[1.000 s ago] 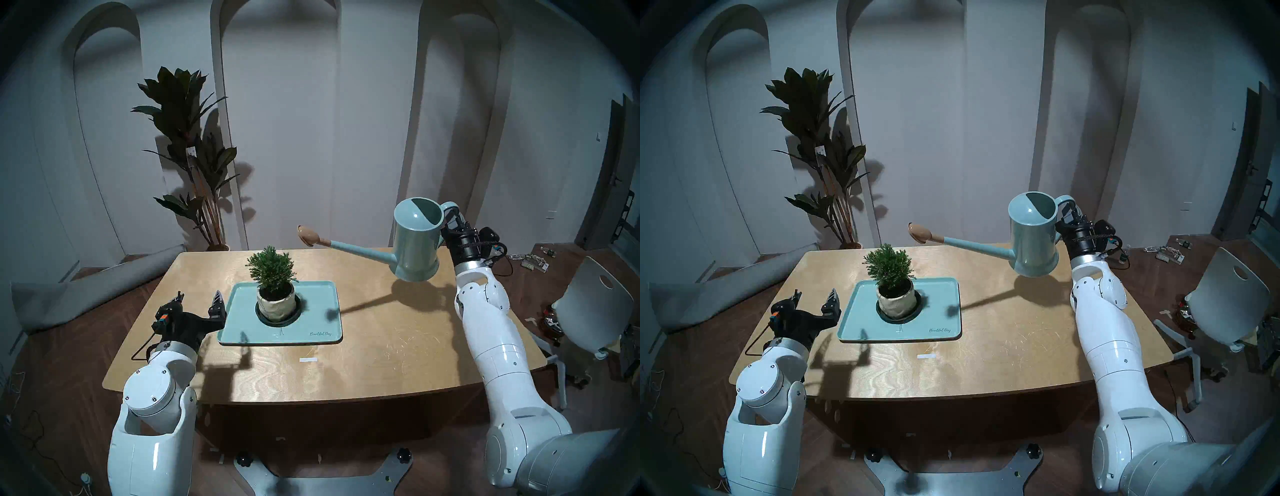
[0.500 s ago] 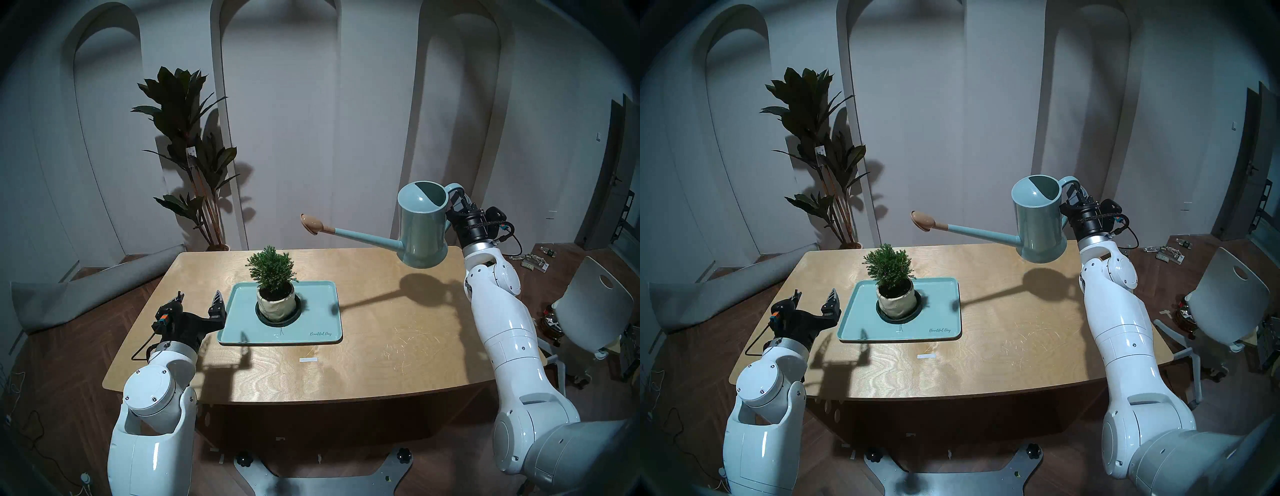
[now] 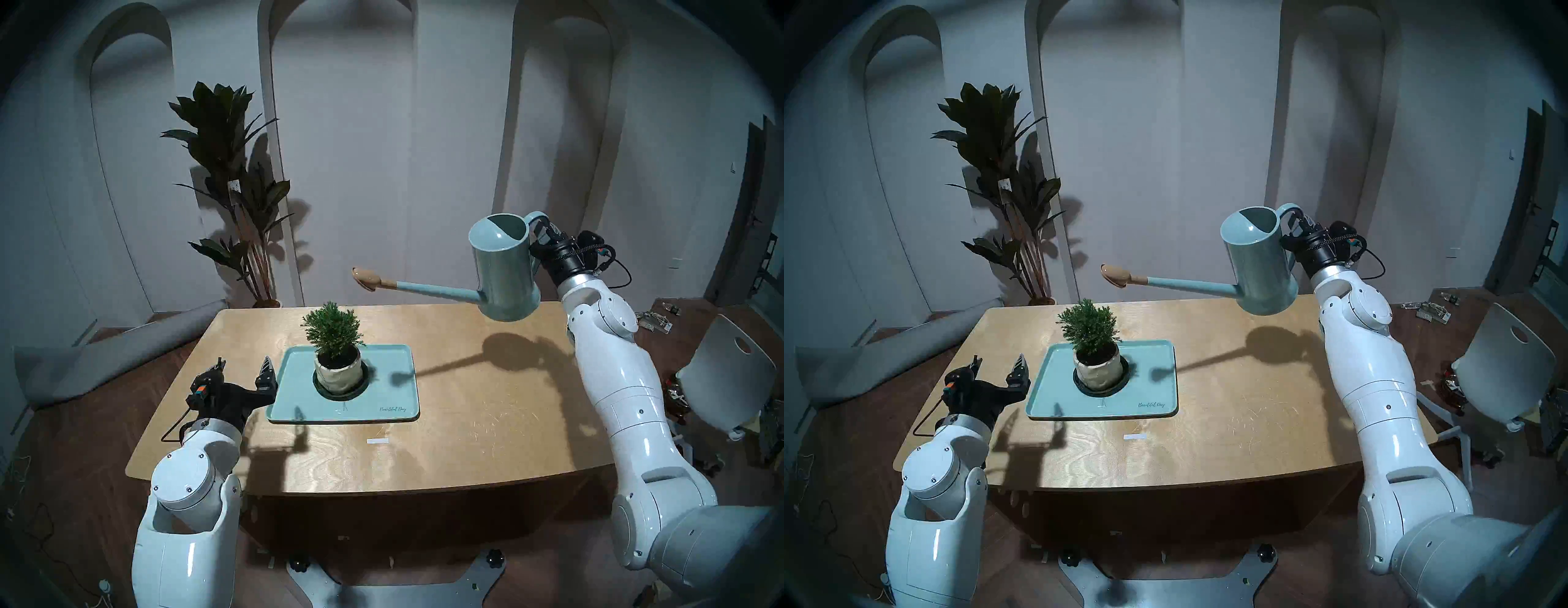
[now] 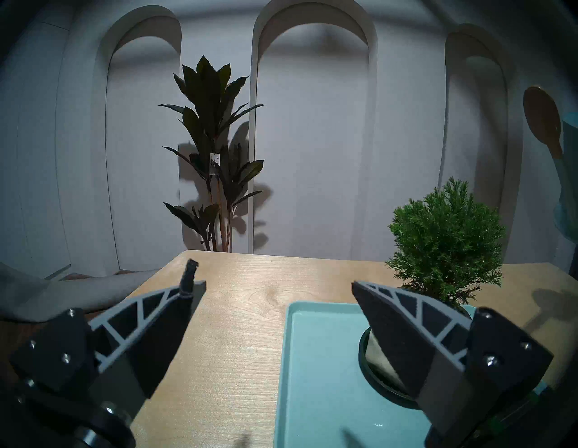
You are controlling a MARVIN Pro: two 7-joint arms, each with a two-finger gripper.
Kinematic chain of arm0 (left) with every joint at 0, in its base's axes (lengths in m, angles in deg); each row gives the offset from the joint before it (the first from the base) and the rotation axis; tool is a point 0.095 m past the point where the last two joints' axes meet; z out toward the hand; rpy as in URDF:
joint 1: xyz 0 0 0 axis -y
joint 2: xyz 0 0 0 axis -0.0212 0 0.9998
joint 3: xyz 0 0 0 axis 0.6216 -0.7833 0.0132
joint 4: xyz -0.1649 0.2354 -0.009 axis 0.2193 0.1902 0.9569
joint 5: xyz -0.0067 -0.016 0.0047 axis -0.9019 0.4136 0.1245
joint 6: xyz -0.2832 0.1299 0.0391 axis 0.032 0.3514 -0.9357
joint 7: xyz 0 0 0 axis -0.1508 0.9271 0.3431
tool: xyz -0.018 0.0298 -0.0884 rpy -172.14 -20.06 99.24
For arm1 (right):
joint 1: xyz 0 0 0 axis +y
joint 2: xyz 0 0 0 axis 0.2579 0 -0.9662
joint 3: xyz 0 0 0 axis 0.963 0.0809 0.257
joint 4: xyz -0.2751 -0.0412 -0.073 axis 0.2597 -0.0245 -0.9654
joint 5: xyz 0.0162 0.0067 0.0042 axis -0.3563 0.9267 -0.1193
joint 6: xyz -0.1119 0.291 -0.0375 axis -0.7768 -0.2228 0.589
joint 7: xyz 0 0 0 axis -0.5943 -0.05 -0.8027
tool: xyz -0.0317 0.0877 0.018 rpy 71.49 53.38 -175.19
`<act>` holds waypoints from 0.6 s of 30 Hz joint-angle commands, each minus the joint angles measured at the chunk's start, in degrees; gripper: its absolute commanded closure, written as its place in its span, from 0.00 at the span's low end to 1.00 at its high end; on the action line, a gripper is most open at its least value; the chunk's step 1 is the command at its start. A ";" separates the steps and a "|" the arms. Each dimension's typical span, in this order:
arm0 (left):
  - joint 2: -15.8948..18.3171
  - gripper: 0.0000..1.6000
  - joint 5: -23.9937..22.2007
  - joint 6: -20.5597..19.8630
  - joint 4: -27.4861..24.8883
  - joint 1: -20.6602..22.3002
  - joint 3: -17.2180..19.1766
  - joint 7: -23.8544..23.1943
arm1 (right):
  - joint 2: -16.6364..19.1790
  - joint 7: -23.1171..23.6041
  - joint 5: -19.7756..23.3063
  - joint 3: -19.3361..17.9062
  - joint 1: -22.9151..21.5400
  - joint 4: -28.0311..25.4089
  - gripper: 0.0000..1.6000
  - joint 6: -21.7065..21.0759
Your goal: Pick up the watering can and pour water into the potted plant, then put the can down
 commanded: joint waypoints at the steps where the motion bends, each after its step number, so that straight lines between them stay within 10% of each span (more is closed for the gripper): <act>1: 0.03 0.00 -0.06 0.29 -1.00 0.43 0.11 0.02 | 2.03 -1.36 -1.38 -0.26 -5.82 -5.66 1.00 -1.07; 18: 0.06 0.00 -0.06 0.30 -0.96 0.45 0.10 0.02 | 2.42 -4.20 -7.66 2.34 -9.35 -8.59 1.00 -8.36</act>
